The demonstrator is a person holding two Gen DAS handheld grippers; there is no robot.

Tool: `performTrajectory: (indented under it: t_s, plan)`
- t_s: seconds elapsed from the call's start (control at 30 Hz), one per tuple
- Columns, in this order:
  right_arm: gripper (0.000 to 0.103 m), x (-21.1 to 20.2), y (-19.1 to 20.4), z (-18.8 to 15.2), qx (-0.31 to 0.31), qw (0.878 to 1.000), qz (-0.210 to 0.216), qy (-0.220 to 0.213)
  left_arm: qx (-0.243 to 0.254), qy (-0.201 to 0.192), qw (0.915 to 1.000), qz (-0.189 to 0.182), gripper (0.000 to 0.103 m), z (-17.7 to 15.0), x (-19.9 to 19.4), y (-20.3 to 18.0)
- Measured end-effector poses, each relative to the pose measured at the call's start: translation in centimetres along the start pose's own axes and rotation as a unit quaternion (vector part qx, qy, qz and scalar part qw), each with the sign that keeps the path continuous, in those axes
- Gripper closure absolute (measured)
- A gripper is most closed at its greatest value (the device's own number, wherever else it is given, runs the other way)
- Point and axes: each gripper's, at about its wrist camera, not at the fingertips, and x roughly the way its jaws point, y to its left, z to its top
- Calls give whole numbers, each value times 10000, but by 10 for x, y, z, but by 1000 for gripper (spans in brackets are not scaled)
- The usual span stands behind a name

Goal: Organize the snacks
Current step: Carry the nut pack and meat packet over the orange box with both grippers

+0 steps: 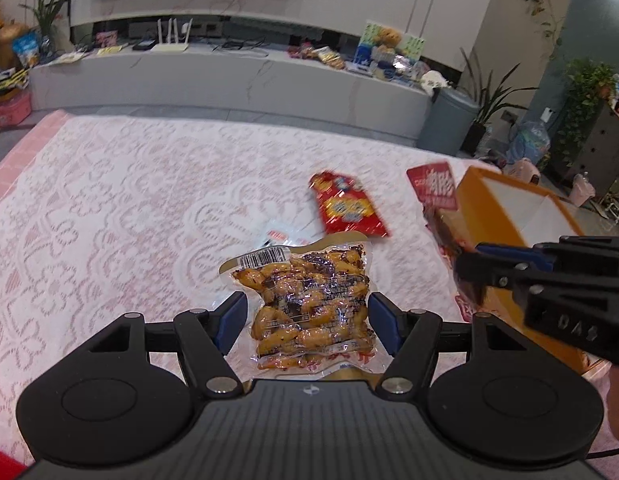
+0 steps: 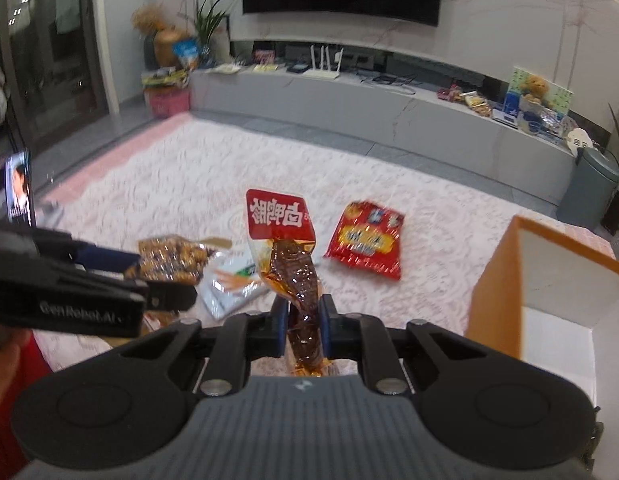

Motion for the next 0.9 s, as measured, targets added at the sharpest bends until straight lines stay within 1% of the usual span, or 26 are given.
performTrajectory:
  t_s: [0.07,0.2,0.37,0.47,0.53,0.63,0.73,0.9]
  plan:
    - [90,-12,-9,8,75,9999,-32,-80,74,-78,9999,-68,27,8,-2,-10]
    - [90,-36,-31,19,91,9993,-232,-280,241,-224,9990,-302,27,25,-4,-34]
    - [90,-62,-67,27,197,9970,-616,-421,713,-406,9946,-629,27,45,0,-82]
    - [90,-73,-90,25,273,9952,-860,-381,1092,-438,9892,-879,27,52,7,-116]
    - [90,-77,-105,22,342,9940,-985,-343,1357,-447,9840,-1062,27,54,12,-139]
    - [91,-84,-128,16,499,9919,-1141,-262,1623,-392,9773,-1302,27,58,27,-168]
    - [91,-86,-151,7,730,9899,-1204,-179,1854,-288,9722,-1402,27,60,46,-192]
    - [91,-77,-189,-10,1229,9865,-1084,71,2271,-82,9609,-1581,27,59,81,-223]
